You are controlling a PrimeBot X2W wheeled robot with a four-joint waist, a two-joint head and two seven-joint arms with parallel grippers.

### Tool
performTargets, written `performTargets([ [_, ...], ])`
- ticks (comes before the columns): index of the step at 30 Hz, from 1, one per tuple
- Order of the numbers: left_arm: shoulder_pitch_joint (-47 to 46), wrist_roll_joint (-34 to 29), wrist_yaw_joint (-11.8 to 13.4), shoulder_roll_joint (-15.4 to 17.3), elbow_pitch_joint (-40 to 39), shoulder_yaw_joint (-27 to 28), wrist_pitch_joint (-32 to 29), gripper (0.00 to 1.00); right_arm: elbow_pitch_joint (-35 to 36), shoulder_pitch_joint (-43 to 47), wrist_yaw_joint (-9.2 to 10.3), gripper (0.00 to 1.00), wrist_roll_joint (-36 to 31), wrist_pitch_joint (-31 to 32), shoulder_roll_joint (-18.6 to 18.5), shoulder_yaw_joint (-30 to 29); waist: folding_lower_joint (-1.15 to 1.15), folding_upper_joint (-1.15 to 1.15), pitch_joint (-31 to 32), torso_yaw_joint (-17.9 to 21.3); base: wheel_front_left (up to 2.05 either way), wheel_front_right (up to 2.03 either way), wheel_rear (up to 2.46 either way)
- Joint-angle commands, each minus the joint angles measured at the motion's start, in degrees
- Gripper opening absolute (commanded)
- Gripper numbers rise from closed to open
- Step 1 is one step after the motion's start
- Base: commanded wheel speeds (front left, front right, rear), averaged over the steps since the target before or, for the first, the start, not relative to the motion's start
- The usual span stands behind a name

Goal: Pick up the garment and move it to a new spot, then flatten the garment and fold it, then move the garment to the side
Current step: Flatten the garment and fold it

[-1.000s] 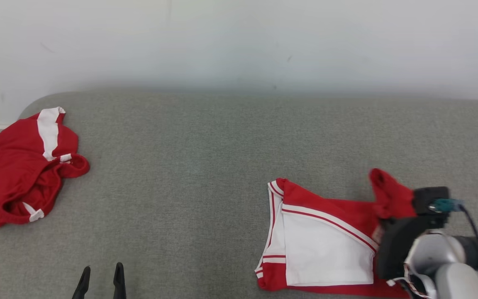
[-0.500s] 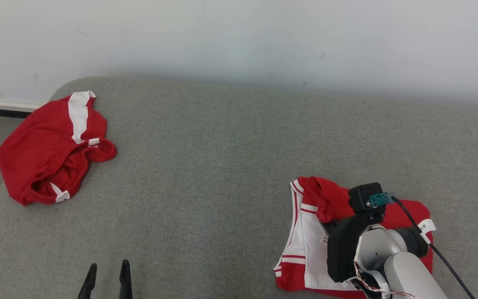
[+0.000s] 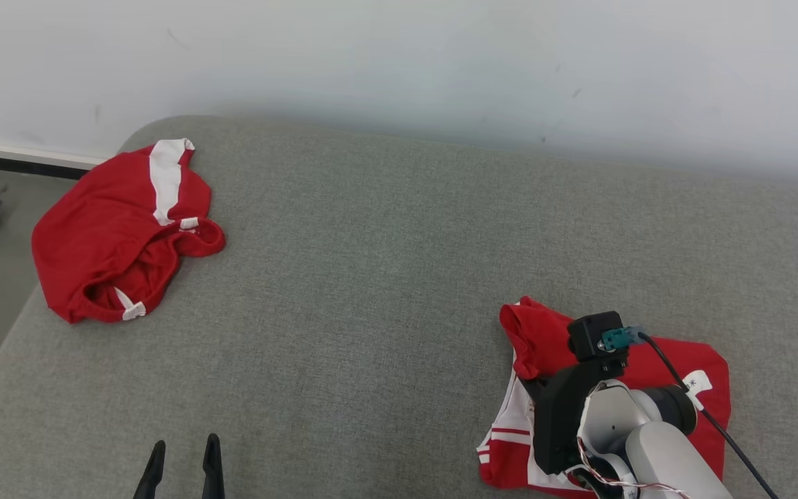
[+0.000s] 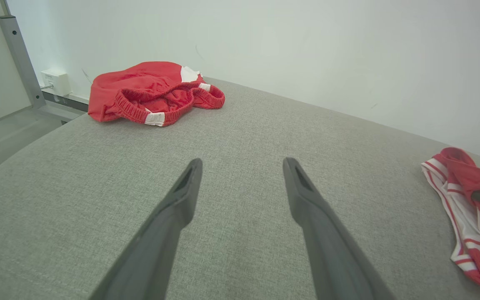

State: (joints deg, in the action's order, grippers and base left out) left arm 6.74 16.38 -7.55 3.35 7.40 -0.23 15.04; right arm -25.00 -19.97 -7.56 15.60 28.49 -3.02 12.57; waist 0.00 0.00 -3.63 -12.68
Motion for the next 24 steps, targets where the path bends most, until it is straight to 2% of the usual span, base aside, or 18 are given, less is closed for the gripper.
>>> performTargets([
  [1, -0.4, -0.2, 0.1, -0.1, 0.1, 0.0, 0.2, 1.00, -0.4, -0.5, 0.14, 0.23, 0.1, -0.6, 0.2, -0.1, 0.00, 0.00, 0.1, 0.0, 0.00, 0.00, 0.00],
  [2, -0.4, -0.2, 0.1, -0.1, 0.2, 0.1, 0.2, 1.00, -0.7, -0.7, 0.14, 0.56, 0.0, -1.0, 0.2, -0.1, 0.00, 0.00, 0.2, 0.0, 0.00, 0.00, 0.00],
  [3, -0.3, -0.2, 0.1, -0.2, 0.2, 0.1, 0.2, 1.00, -0.7, -0.7, 0.14, 1.00, 0.5, -1.4, 0.2, -0.3, 0.00, 0.00, 0.3, 0.1, 0.00, 0.00, 0.00],
  [9, 0.5, -0.3, 0.1, -0.2, 0.2, 0.6, 0.2, 1.00, 0.6, -0.1, 0.14, 1.00, 5.0, -2.7, 0.2, 0.5, 0.00, 0.00, 1.0, 0.8, 0.00, 0.00, 0.00],
  [15, 1.4, -0.6, 0.1, -0.2, 0.0, 1.1, 0.2, 1.00, 6.8, 2.4, 0.14, 1.00, 7.3, -3.9, -0.1, 0.6, 0.00, 0.00, 2.3, 2.1, 0.00, 0.00, 0.00],
  [18, 1.7, -0.7, 0.1, -0.2, -0.1, 1.1, 0.2, 1.00, 11.2, 5.5, 0.14, 1.00, 6.1, -4.3, -1.6, -0.1, 0.00, 0.00, 3.0, 2.6, 0.00, 0.00, 0.00],
  [24, 2.6, -0.6, 0.1, 0.0, -0.5, 1.8, 0.2, 1.00, 20.8, 15.6, 0.14, 1.00, -0.6, -5.7, -3.5, -0.9, 0.00, 0.00, 3.8, 3.7, 0.00, 0.00, 0.00],
])
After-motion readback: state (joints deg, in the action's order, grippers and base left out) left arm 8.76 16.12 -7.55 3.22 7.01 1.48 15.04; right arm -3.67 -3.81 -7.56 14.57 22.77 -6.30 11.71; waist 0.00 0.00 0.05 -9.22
